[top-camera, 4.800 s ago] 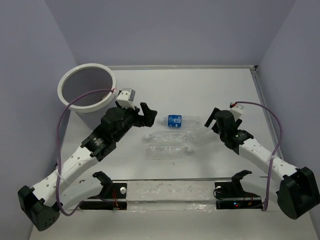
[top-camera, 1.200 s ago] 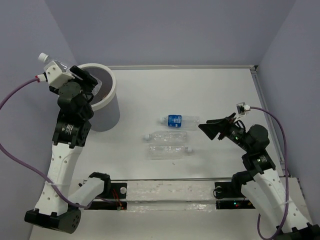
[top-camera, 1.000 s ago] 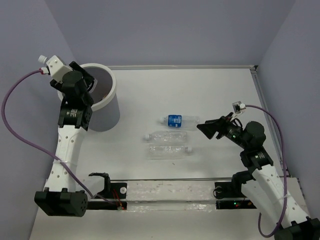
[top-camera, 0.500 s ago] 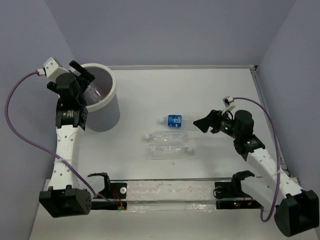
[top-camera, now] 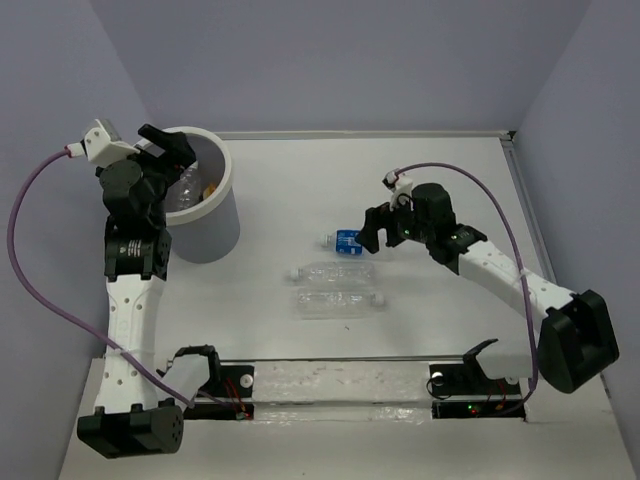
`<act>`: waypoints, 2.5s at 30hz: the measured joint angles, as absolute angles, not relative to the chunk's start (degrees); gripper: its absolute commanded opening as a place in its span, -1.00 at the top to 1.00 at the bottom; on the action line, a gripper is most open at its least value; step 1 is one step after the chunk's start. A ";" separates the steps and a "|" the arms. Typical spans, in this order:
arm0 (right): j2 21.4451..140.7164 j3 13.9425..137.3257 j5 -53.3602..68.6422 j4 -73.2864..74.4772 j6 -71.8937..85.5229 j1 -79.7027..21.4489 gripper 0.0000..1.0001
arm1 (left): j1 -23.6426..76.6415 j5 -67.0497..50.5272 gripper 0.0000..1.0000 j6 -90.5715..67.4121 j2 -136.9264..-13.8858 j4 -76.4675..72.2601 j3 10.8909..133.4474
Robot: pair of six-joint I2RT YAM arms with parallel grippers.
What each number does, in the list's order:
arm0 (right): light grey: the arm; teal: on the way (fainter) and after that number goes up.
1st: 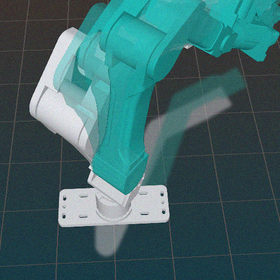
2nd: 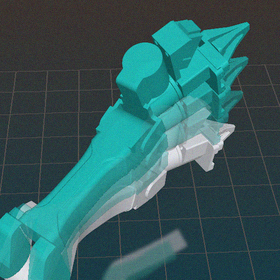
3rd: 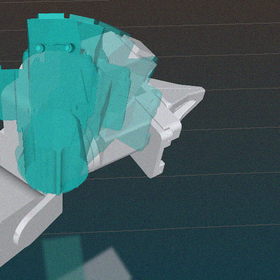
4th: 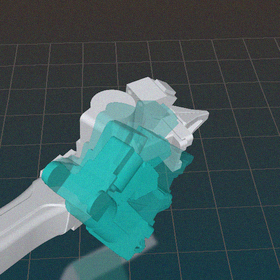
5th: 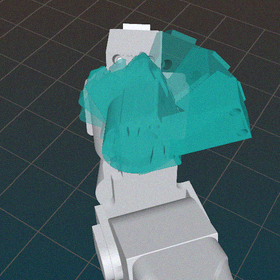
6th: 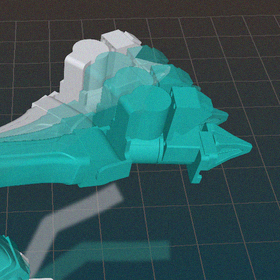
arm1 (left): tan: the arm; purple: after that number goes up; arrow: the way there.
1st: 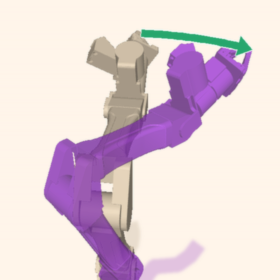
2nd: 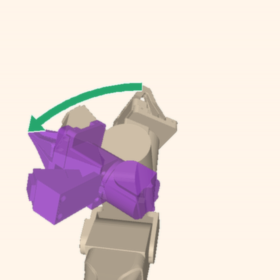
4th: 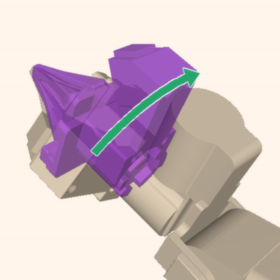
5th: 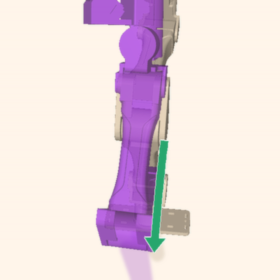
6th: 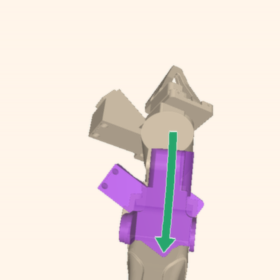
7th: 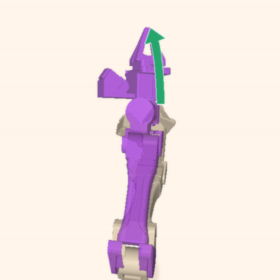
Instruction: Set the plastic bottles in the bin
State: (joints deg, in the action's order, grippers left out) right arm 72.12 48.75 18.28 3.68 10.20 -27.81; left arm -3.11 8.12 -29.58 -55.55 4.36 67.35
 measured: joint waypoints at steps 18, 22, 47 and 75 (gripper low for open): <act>96.18 66.15 9.43 22.68 -18.61 -28.71 -0.99 | 22.26 -16.05 -0.98 -26.11 -55.61 10.94 61.36; 99.85 69.76 9.87 25.39 -20.84 -28.71 -0.95 | 23.53 -17.39 -0.98 -26.22 -55.61 11.86 59.22; 96.16 70.32 6.55 22.63 -18.06 -24.08 0.25 | 25.28 -17.82 -0.98 -37.69 -59.70 -2.46 49.58; 70.87 49.63 28.97 -3.29 9.39 -28.86 0.15 | 37.69 -8.01 0.62 -42.33 -78.15 -23.88 51.57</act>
